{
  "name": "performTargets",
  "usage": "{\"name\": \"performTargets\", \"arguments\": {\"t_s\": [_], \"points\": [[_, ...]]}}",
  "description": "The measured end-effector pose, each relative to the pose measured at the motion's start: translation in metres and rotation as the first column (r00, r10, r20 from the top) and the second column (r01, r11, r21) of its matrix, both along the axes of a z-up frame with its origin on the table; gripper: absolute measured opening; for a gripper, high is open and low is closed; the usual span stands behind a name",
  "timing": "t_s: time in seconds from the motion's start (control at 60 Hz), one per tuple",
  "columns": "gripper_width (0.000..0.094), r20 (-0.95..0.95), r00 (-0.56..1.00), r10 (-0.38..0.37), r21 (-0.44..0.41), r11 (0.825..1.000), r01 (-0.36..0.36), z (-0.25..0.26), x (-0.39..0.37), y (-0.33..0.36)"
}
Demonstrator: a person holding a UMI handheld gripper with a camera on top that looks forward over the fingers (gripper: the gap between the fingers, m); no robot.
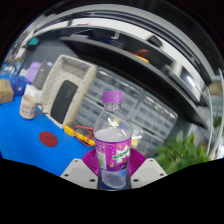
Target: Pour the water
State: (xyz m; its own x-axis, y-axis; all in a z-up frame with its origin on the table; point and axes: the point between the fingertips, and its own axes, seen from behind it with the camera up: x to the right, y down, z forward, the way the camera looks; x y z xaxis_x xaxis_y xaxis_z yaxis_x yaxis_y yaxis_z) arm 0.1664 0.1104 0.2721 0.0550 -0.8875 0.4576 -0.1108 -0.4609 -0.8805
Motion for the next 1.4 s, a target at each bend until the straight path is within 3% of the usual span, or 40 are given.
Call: {"name": "performTargets", "arguments": {"t_s": [0.05, 0.1, 0.15, 0.2, 0.267, 0.417, 0.5, 0.583, 0.65, 0.75, 0.85, 0.917, 1.0, 1.067, 1.1, 1.15, 1.2, 1.25, 1.283, 1.317, 1.4], "points": [[0.0326, 0.002, 0.999, 0.043, -0.098, 0.994, -0.043, 0.005, 0.018, 0.04], [0.0325, 0.007, 0.997, 0.075, -0.204, 0.976, -0.072, 0.009, 0.03, 0.075], [0.0325, 0.015, 0.993, 0.114, -0.307, 0.946, -0.104, 0.014, 0.045, 0.111], [0.0324, 0.015, 0.989, 0.145, -0.422, 0.898, -0.125, 0.015, 0.058, 0.143], [0.0326, 0.016, 0.981, 0.193, -0.563, 0.812, -0.151, 0.017, 0.082, 0.186], [0.0324, 0.011, 0.961, 0.276, -0.795, 0.586, -0.16, 0.013, 0.101, 0.254], [0.0323, 0.005, 0.956, 0.294, -0.865, 0.482, -0.143, 0.01, 0.112, 0.28], [0.034, -0.013, 0.951, 0.309, -0.923, 0.361, -0.13, 0.009, 0.122, 0.298], [0.0341, -0.015, 0.947, 0.32, -0.955, 0.276, -0.108, 0.008, 0.13, 0.309], [0.0341, 0.008, 0.939, 0.343, -0.991, 0.132, -0.04, 0.015, 0.138, 0.327], [0.034, 0.01, 0.933, 0.36, -1.0, 0.024, 0.001, 0.02, 0.14, 0.341], [0.0339, 0.013, 0.929, 0.37, -1.0, -0.019, 0.022, 0.02, 0.142, 0.349], [0.0342, 0.016, 0.925, 0.38, -0.995, -0.084, 0.051, 0.023, 0.143, 0.355], [0.0341, 0.023, 0.926, 0.376, -0.993, -0.098, 0.064, 0.024, 0.143, 0.354], [0.0341, 0.025, 0.926, 0.376, -0.993, -0.094, 0.065, 0.024, 0.143, 0.354], [0.0342, 0.022, 0.928, 0.372, -0.996, -0.076, 0.054, 0.024, 0.142, 0.351], [0.0342, 0.021, 0.931, 0.365, -0.999, -0.032, 0.036, 0.025, 0.14, 0.347], [0.0341, 0.024, 0.929, 0.368, -0.999, 0.051, 0.005, 0.029, 0.136, 0.341], [0.0339, 0.025, 0.934, 0.355, -0.991, 0.129, -0.022, 0.032, 0.135, 0.334], [0.034, 0.023, 0.94, 0.339, -0.971, 0.231, -0.06, 0.033, 0.132, 0.327], [0.0342, -0.01, 0.951, 0.308, -0.828, 0.53, -0.18, 0.032, 0.125, 0.308]]}}
